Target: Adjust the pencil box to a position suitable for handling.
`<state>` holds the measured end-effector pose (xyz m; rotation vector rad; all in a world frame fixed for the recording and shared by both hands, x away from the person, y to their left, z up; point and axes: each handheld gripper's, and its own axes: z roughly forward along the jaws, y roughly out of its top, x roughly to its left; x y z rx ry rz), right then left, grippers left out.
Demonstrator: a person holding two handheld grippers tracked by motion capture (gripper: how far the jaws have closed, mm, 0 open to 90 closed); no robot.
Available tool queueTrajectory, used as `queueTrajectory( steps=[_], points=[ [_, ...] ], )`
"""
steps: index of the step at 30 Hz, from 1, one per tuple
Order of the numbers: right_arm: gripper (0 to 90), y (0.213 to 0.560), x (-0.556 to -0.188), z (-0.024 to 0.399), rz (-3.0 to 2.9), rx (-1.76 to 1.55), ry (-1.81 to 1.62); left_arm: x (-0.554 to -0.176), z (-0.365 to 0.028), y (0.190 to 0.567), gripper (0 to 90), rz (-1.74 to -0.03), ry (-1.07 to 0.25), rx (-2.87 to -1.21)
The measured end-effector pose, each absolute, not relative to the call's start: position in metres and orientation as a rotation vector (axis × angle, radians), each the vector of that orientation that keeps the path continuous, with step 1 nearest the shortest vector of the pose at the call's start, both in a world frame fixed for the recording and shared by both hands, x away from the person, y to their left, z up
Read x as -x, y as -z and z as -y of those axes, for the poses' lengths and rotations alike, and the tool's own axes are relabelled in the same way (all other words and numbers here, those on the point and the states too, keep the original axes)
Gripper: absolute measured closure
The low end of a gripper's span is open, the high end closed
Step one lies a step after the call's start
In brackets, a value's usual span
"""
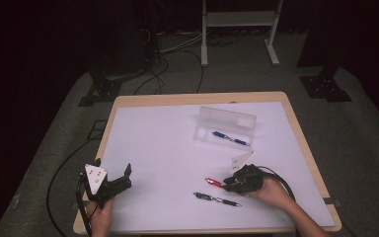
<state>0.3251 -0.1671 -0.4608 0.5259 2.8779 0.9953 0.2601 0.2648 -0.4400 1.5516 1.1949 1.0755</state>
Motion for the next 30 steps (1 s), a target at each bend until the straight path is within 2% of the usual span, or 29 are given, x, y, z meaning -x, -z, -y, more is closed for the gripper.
queueTrajectory(
  steps=[4,18,30],
  points=[
    [77.8,0.461,-0.325,0.167,-2.885,-0.525,-1.002,-0.260,-0.265,0.440,0.4,-1.198,-1.074,-1.549],
    [78.7,0.460,-0.326,0.167,-2.891,-0.516,-1.024,-0.260,-0.266,0.440,0.4,-1.197,-1.077,-1.548],
    [78.8,0.443,-0.337,0.181,-2.850,-0.582,-1.102,-0.260,-0.268,0.441,0.4,-1.198,-1.078,-1.540]
  ],
)
